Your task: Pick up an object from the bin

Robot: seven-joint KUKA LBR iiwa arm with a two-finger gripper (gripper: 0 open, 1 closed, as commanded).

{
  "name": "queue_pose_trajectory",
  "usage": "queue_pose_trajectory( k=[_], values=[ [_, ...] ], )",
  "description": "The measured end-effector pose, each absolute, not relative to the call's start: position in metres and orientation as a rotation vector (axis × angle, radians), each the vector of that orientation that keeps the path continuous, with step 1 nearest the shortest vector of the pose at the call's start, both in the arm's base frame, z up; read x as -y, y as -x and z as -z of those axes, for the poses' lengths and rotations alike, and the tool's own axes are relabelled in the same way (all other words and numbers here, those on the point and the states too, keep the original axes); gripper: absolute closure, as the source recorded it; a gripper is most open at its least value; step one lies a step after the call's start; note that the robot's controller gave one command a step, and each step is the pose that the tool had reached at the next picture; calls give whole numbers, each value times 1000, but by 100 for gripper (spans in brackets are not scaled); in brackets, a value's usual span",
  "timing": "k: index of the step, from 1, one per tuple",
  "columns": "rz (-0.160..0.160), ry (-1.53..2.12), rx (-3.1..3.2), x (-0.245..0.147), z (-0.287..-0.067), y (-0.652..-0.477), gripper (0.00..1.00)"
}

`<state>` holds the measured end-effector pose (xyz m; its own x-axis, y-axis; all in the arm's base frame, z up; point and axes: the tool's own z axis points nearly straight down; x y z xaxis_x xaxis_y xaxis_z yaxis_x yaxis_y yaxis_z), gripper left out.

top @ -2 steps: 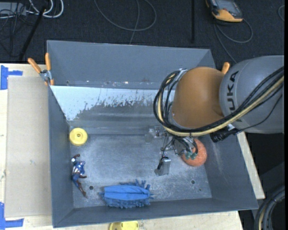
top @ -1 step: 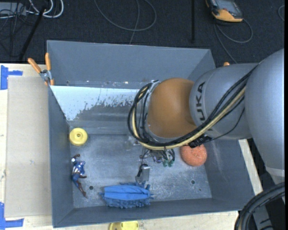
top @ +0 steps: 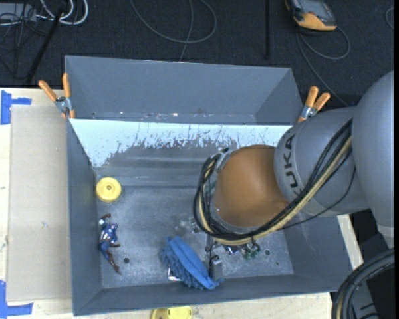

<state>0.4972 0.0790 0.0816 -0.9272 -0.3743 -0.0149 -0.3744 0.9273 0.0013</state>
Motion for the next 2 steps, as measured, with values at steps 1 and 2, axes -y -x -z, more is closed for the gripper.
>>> queue_pose_trajectory(
  k=[1, 2],
  values=[
    [6, 514, -3077, -71, -78, -485, 0],
    [3, 620, -3076, -106, -74, -511, 0]
  ],
)
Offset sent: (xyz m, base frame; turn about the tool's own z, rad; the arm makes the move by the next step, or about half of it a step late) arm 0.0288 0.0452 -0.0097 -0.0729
